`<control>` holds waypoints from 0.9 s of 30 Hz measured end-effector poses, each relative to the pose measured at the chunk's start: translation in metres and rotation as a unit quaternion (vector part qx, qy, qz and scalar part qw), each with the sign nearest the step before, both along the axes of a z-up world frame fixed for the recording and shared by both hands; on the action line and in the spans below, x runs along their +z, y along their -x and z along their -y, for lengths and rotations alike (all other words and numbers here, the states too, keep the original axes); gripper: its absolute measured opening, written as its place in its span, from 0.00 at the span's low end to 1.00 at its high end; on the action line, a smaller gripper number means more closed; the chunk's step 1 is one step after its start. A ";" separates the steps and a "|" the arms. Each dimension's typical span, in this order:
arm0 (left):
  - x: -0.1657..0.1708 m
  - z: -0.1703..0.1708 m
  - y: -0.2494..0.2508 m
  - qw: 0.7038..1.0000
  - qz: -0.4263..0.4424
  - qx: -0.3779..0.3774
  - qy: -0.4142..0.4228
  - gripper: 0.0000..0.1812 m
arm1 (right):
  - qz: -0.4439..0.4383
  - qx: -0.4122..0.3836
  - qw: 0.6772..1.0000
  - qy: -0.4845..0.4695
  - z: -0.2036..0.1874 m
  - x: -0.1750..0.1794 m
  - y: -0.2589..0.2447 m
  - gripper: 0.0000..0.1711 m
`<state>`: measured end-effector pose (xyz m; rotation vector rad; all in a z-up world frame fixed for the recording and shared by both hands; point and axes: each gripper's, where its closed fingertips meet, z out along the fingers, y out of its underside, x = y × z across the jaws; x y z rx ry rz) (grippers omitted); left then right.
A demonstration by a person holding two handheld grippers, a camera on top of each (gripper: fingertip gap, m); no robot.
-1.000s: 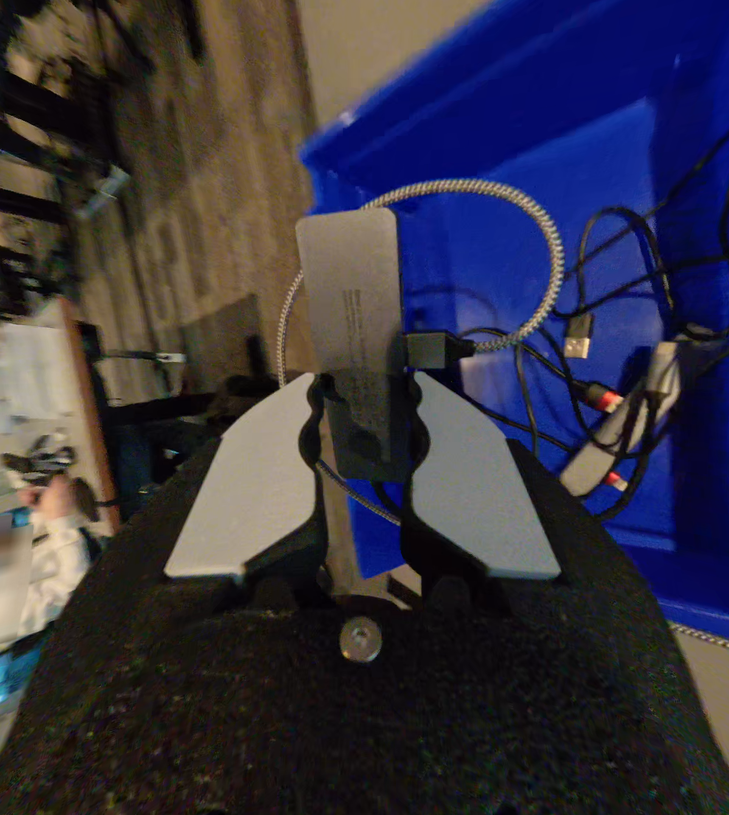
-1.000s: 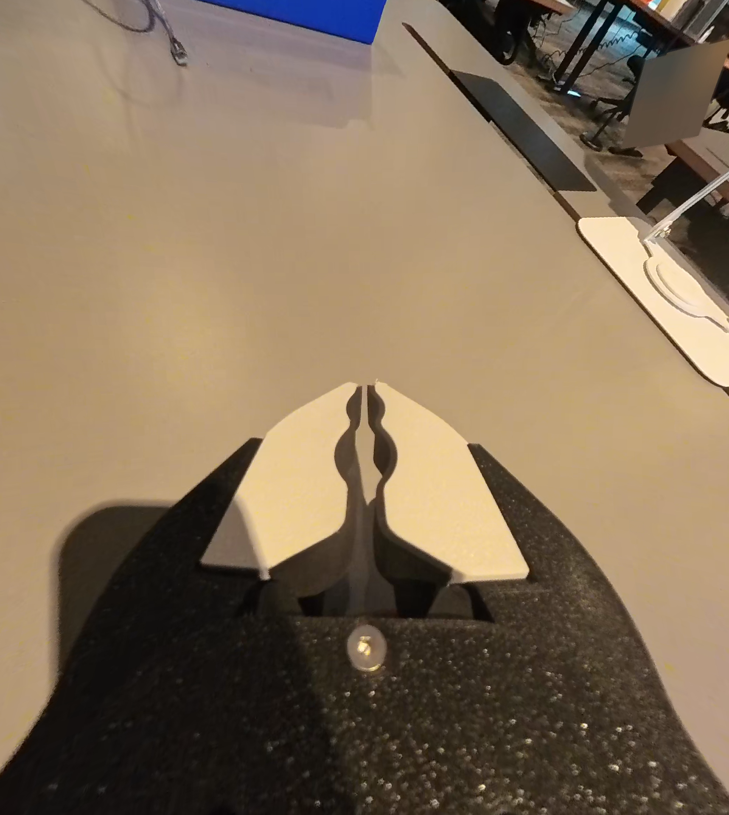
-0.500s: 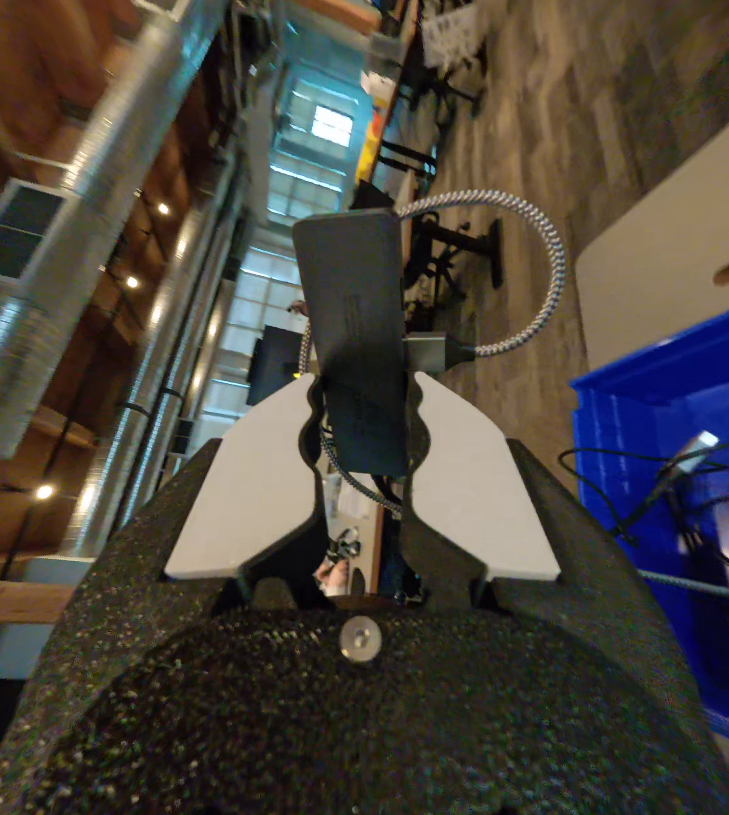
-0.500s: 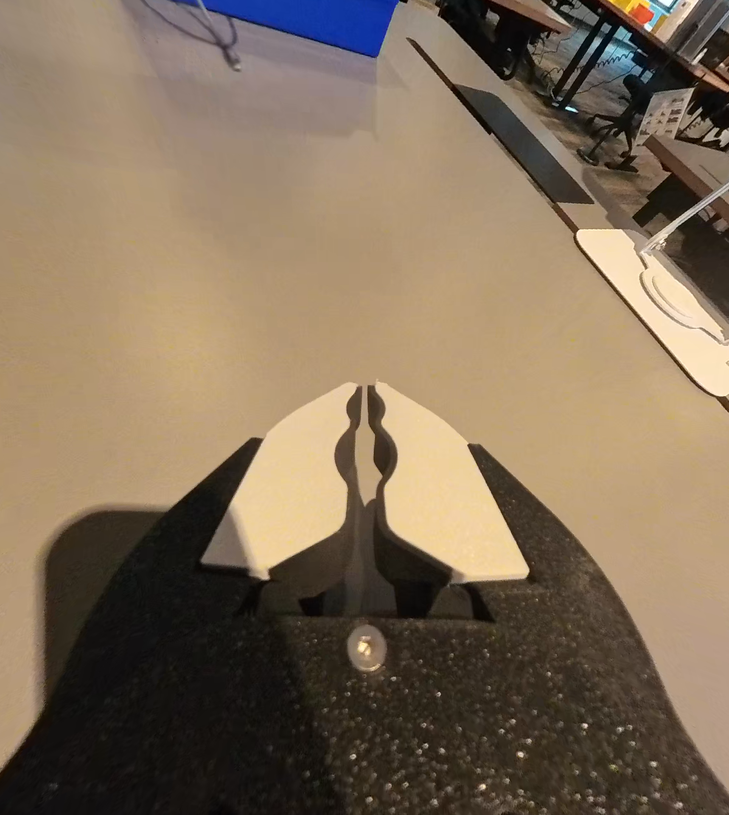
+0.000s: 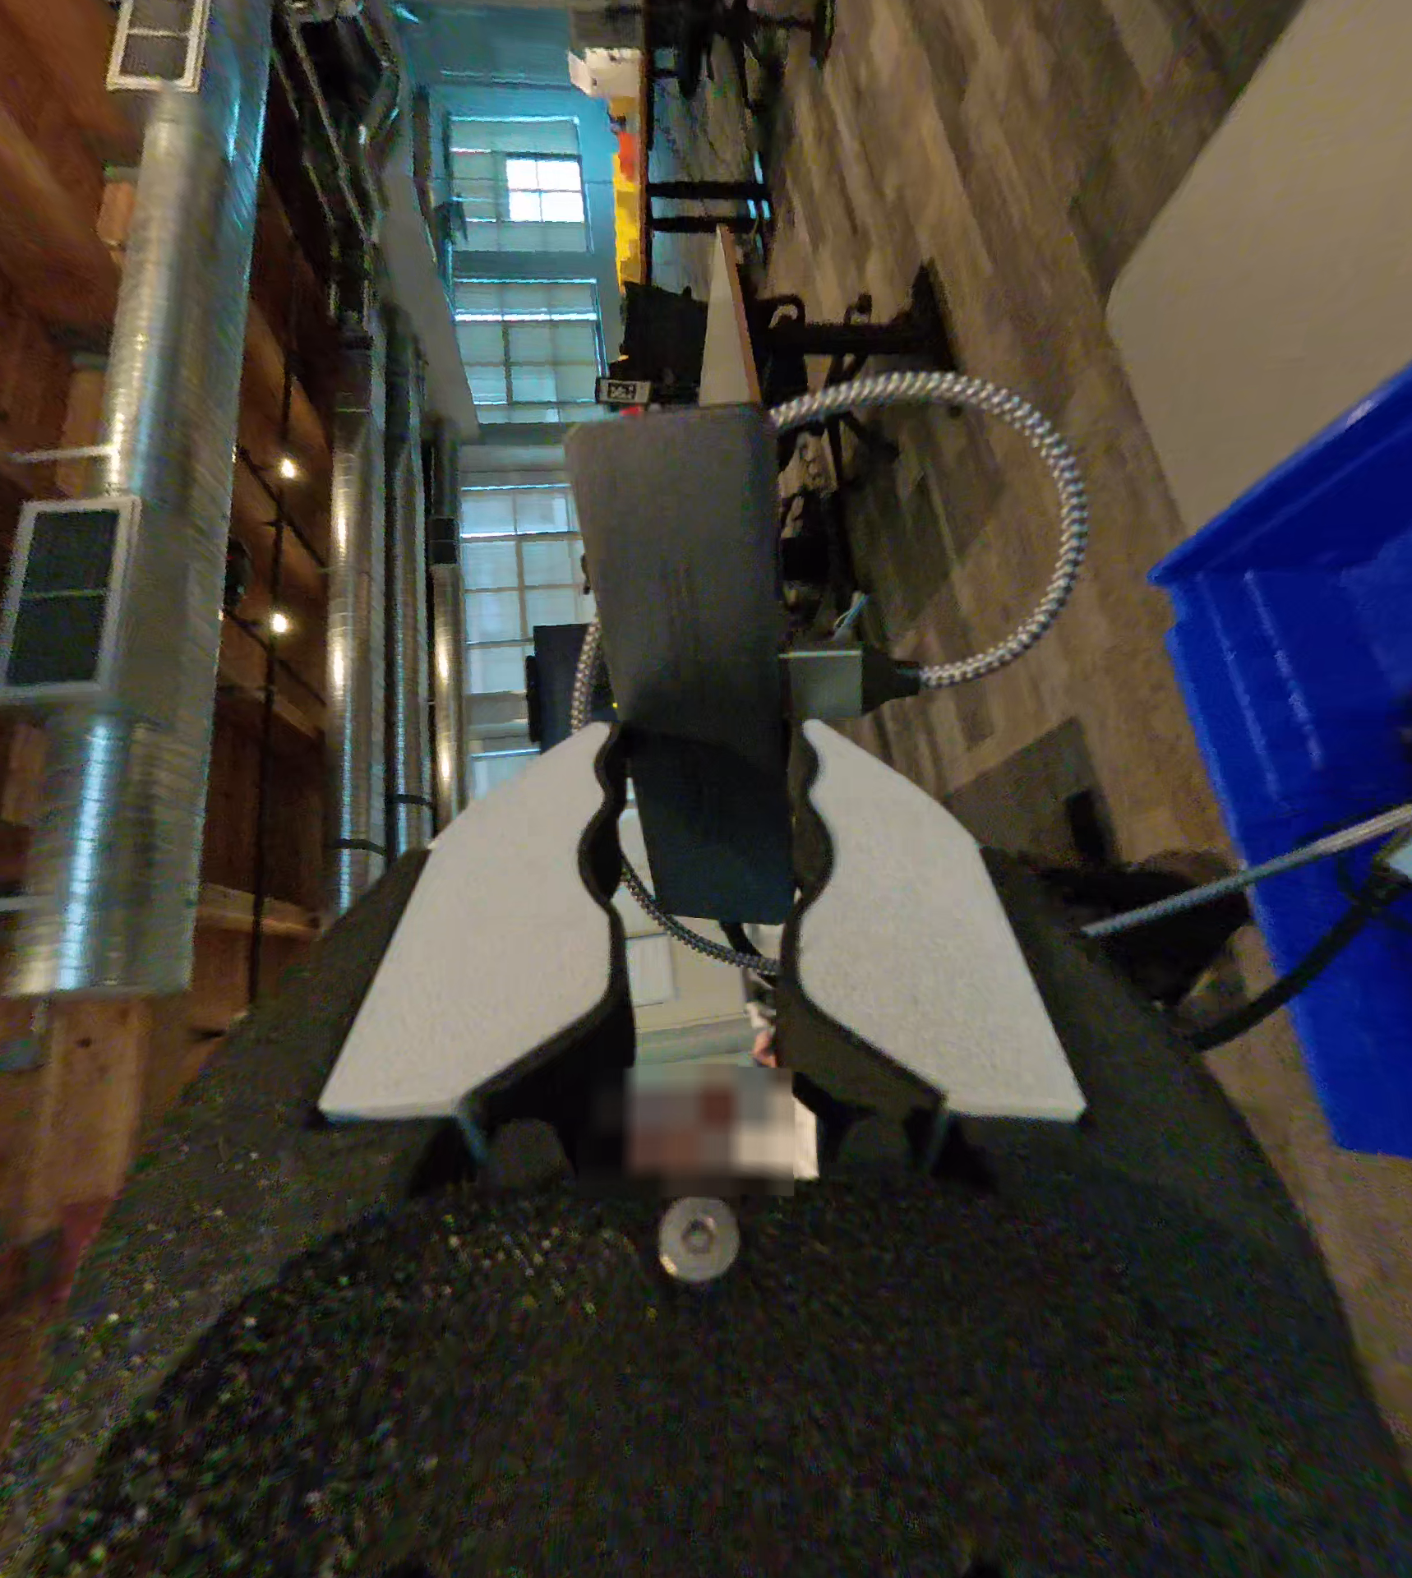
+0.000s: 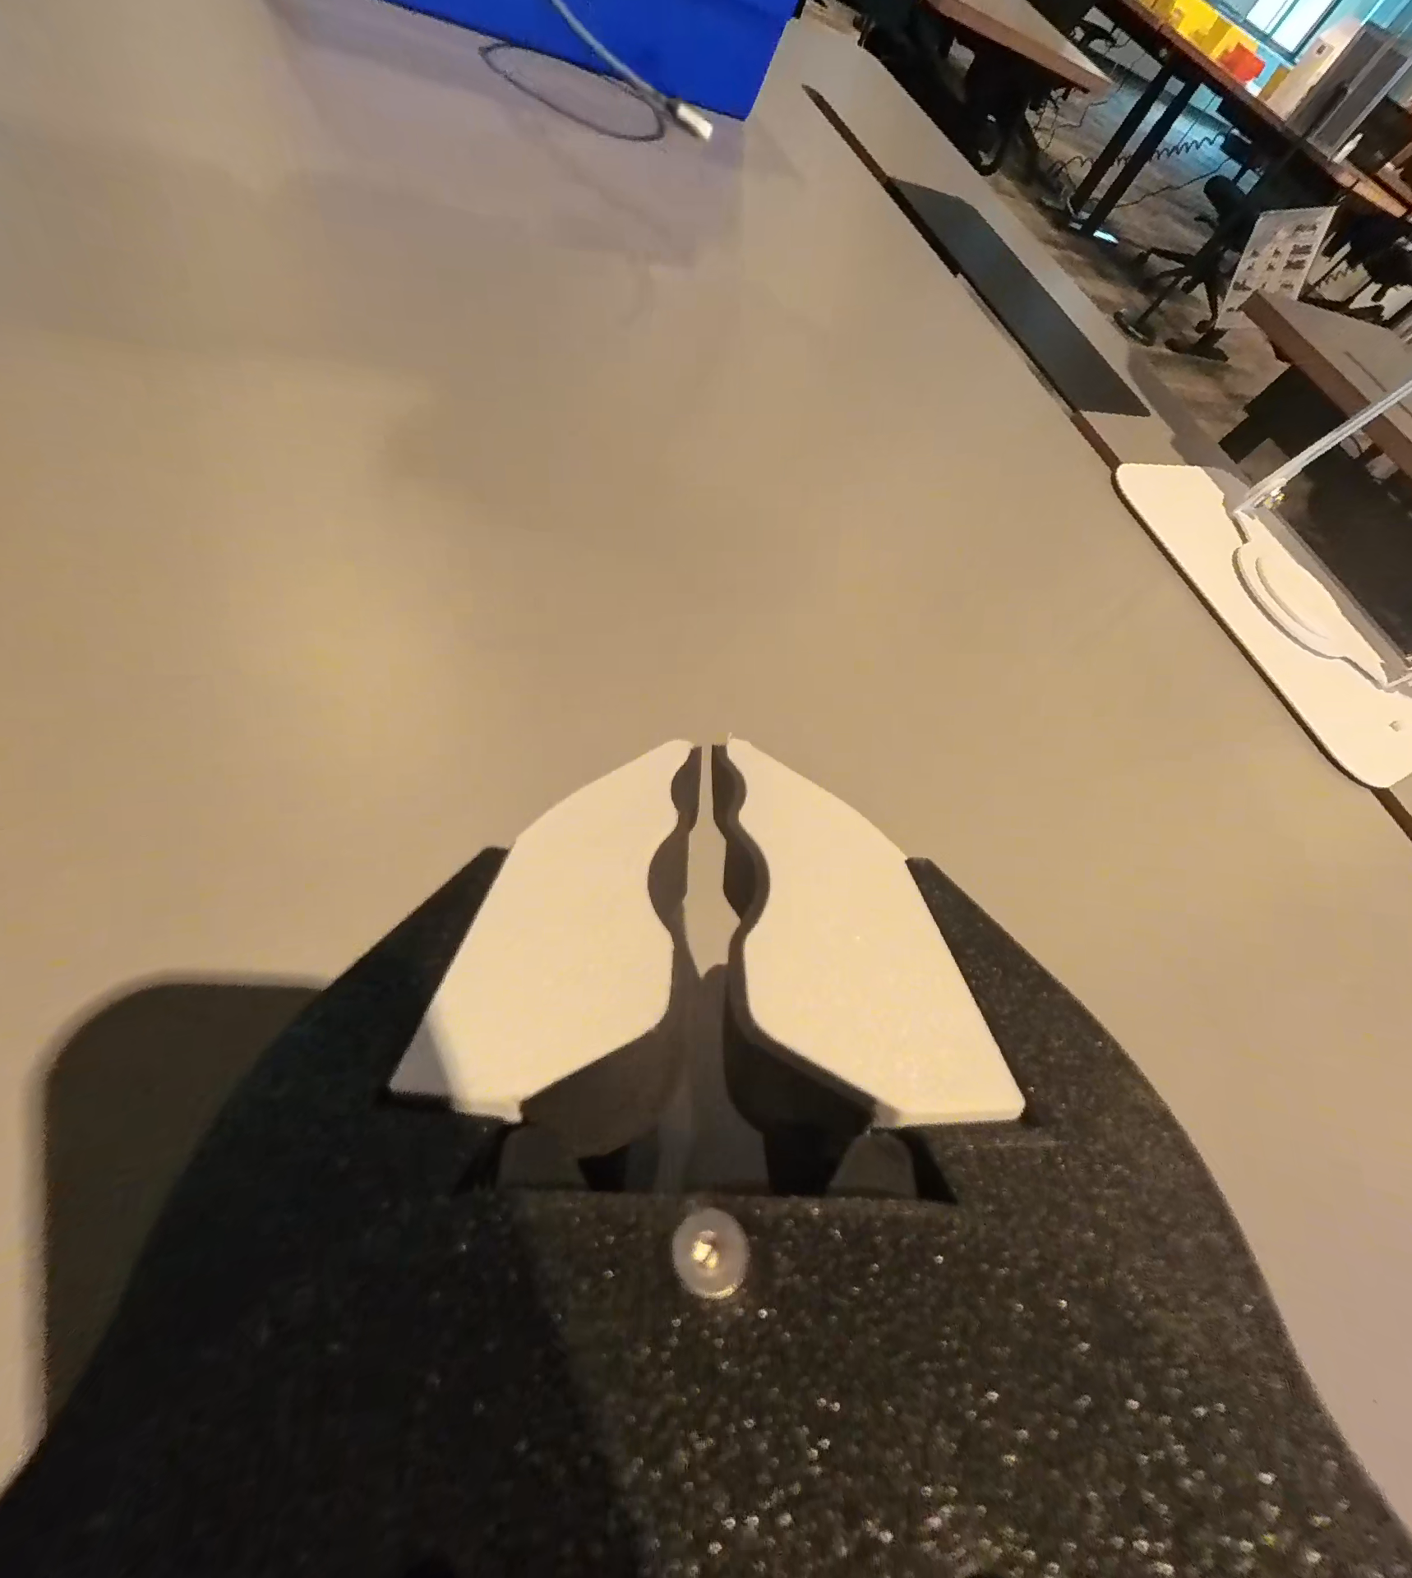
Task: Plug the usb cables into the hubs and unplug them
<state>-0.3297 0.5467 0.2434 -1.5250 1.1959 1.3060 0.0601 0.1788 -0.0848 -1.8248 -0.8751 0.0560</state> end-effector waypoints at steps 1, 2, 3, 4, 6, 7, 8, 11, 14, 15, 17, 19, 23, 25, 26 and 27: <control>-0.005 -0.001 0.004 1.000 -0.017 -0.002 0.012 0.20 | 0.000 0.000 1.000 0.000 0.000 0.000 0.000 0.01; -0.012 -0.002 0.005 0.999 -0.032 -0.014 0.031 0.20 | 0.000 0.000 1.000 0.001 0.000 0.000 0.000 0.01; -0.020 -0.002 0.005 0.997 -0.046 -0.028 0.049 0.20 | 0.000 -0.001 1.000 0.002 -0.001 0.000 0.000 0.01; -0.025 -0.002 0.008 0.996 -0.060 -0.029 0.060 0.20 | 0.000 -0.001 1.000 0.003 -0.001 -0.001 0.000 0.01; -0.019 -0.002 0.018 0.996 -0.074 -0.004 0.041 0.20 | 0.002 -0.001 1.000 0.005 -0.002 -0.001 0.000 0.01; -0.011 -0.001 0.021 0.998 -0.065 0.001 0.022 0.20 | 0.003 -0.001 1.000 0.005 -0.002 -0.002 0.000 0.01; -0.003 0.000 0.022 0.999 -0.049 0.001 0.005 0.20 | 0.004 -0.001 1.000 0.006 -0.002 -0.002 0.000 0.01; -0.008 0.005 0.016 0.998 -0.059 -0.012 0.030 0.20 | 0.008 -0.002 1.000 0.004 -0.002 -0.002 0.001 0.01; -0.039 0.014 0.006 0.990 -0.109 -0.032 0.088 0.20 | 0.011 -0.001 1.000 0.000 -0.001 -0.002 0.001 0.01; -0.045 0.016 0.005 0.990 -0.106 -0.029 0.089 0.20 | 0.011 -0.001 1.000 -0.001 -0.001 -0.002 0.001 0.01; -0.066 0.017 0.003 0.990 -0.091 -0.034 0.106 0.20 | 0.012 0.000 1.000 -0.002 -0.001 -0.001 0.001 0.01; -0.099 0.018 0.009 0.985 -0.099 -0.035 0.138 0.20 | 0.013 0.002 1.000 -0.005 0.000 -0.001 0.001 0.01; -0.141 0.008 0.032 0.984 -0.110 -0.011 0.138 0.20 | 0.016 0.005 1.000 -0.005 0.000 -0.001 0.002 0.01; -0.140 0.002 0.047 0.987 -0.105 0.008 0.119 0.20 | 0.017 0.005 1.000 -0.004 -0.001 -0.002 0.002 0.01; -0.136 -0.001 0.056 0.988 -0.107 0.019 0.109 0.20 | 0.018 0.005 1.000 -0.003 -0.001 -0.002 0.002 0.01; -0.129 -0.004 0.064 0.989 -0.110 0.029 0.097 0.20 | 0.019 0.005 1.000 -0.003 -0.001 -0.002 0.002 0.01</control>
